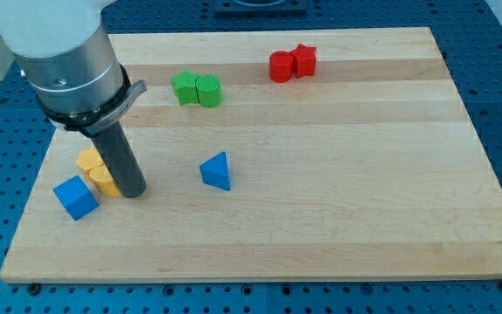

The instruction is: Place the blue cube to the bottom right of the yellow heart

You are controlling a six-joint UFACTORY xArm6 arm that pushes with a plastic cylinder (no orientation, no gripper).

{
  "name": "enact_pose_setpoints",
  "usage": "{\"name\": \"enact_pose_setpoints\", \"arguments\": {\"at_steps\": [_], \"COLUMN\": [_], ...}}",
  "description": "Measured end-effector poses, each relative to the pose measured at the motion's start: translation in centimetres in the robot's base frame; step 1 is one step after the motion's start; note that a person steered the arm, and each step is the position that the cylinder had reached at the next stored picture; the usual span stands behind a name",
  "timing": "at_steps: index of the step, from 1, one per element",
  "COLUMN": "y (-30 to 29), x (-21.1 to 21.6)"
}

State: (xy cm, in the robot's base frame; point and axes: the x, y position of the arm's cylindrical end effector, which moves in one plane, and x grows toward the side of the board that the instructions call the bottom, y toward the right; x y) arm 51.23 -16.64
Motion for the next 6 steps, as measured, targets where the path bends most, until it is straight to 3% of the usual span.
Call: {"name": "enact_pose_setpoints", "arguments": {"at_steps": [2, 3, 4, 5, 6], "y": [1.6, -5.7, -13.4, -12.6, -6.3], "x": [6.5, 7.7, 4.0, 1.4, 2.5]}}
